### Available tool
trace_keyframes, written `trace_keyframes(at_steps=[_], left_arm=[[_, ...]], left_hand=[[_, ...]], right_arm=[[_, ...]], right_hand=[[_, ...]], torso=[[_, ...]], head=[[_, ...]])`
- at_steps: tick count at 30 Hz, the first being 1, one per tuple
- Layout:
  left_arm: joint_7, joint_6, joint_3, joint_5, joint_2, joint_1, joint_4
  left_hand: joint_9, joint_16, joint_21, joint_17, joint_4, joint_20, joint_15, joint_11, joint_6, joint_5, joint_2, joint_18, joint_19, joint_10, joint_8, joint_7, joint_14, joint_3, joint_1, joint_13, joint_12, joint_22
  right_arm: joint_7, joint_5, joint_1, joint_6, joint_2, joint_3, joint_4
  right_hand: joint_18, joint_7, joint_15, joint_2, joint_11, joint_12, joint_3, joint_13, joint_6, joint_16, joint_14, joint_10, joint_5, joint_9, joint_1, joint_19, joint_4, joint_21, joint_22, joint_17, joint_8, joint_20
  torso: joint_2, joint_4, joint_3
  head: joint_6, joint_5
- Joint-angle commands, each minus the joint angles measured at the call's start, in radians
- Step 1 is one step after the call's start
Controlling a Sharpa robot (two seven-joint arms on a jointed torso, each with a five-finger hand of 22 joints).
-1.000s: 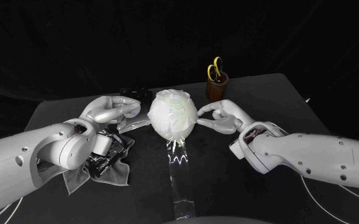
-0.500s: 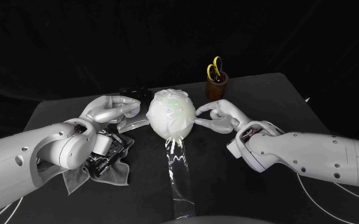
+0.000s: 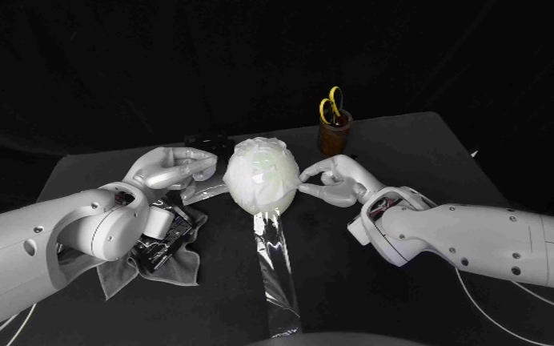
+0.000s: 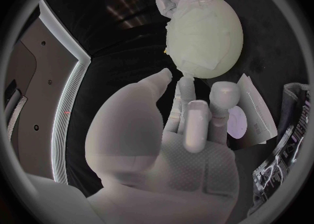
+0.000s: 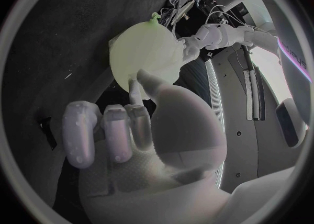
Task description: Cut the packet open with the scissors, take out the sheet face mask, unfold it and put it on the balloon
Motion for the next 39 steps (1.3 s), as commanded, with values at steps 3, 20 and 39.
trace_keyframes(at_steps=[3,20,39], left_arm=[[0.018,0.017,0.001,0.008,0.001,0.000,0.004],[0.019,0.021,0.001,0.012,0.001,0.000,0.001],[0.019,0.028,0.000,0.013,0.004,0.000,-0.004]], left_hand=[[-0.001,0.003,0.007,0.024,0.001,0.003,0.003,-0.003,0.000,-0.002,0.001,-0.014,0.004,-0.007,0.002,0.002,0.025,-0.005,0.012,0.001,0.004,0.002],[-0.002,0.004,0.007,0.026,0.001,0.003,0.003,-0.003,0.000,-0.002,0.002,-0.014,0.004,-0.007,0.002,0.002,0.025,-0.005,0.013,0.001,0.004,0.002],[-0.002,0.004,0.007,0.026,0.001,0.003,0.003,-0.003,0.000,-0.002,0.002,-0.014,0.004,-0.007,0.002,0.002,0.025,-0.005,0.013,0.001,0.004,0.002]], right_arm=[[0.001,-0.020,-0.002,0.002,0.002,0.000,0.004],[0.051,-0.011,-0.004,-0.062,-0.034,0.000,0.042],[0.004,-0.222,-0.007,0.170,-0.102,0.000,0.087]], right_hand=[[-0.004,-0.027,-0.023,0.038,-0.027,0.004,0.022,0.264,0.059,0.006,0.106,0.106,-0.004,0.009,0.025,0.049,-0.004,0.017,0.233,0.264,0.033,-0.016],[-0.014,-0.047,-0.045,0.070,-0.047,0.004,0.052,0.264,0.088,0.006,0.106,0.106,-0.004,0.027,0.038,0.071,-0.014,0.053,0.245,0.264,0.066,-0.041],[-0.016,-0.050,-0.048,0.079,-0.050,0.004,0.077,0.264,0.095,0.006,0.106,0.106,-0.004,0.039,0.035,0.077,-0.021,0.063,0.248,0.264,0.084,-0.045]], torso=[[0.000,-0.0008,0.0002],[-0.001,-0.0015,0.0004],[-0.001,-0.0009,0.0001]], head=[[-0.001,0.001],[-0.004,-0.001],[-0.005,-0.008]])
